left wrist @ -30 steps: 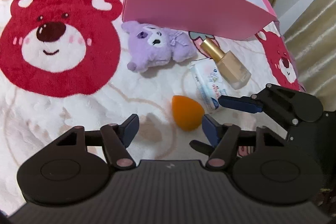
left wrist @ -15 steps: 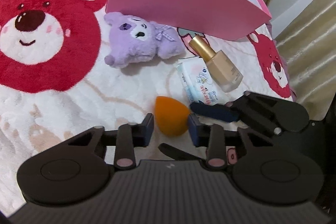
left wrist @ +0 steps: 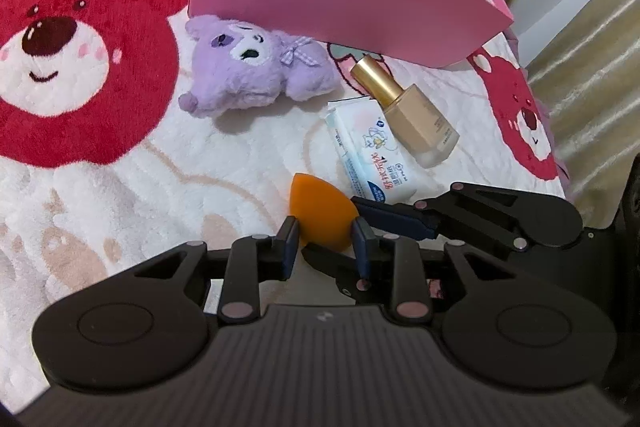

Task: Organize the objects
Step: 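Close the left gripper on the orange sponge and lift it, then carry the orange sponge with the left gripper into the pink box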

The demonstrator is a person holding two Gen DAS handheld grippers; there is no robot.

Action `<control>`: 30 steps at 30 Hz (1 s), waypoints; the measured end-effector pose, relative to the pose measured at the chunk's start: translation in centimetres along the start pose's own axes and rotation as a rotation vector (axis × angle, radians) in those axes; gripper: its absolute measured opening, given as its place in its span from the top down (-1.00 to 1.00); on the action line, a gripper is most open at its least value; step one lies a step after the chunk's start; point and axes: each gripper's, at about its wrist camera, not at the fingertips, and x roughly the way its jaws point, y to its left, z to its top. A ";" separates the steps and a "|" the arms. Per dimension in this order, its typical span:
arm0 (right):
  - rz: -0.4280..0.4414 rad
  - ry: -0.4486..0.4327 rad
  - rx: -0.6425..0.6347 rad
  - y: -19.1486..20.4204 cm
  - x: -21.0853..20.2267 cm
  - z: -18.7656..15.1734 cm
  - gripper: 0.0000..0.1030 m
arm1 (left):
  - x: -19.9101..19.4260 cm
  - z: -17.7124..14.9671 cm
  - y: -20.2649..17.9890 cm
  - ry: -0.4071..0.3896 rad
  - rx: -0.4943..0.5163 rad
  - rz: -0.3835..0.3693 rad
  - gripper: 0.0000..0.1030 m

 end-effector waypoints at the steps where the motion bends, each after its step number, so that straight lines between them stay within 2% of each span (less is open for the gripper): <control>1: 0.005 -0.002 0.003 0.0 -0.2 0.0 0.22 | -0.1 0.0 -0.1 0.000 0.002 0.002 0.47; 16: 0.049 -0.041 0.050 -1.6 -4.2 1.1 0.22 | -3.2 0.9 -3.5 -0.008 0.040 0.012 0.42; 22: 0.059 -0.074 0.091 -3.7 -6.4 3.3 0.22 | -5.1 3.6 -5.9 -0.037 0.093 0.011 0.42; 30: 0.068 -0.073 0.091 -5.8 -9.1 7.8 0.22 | -7.9 8.2 -8.9 -0.038 0.134 0.025 0.42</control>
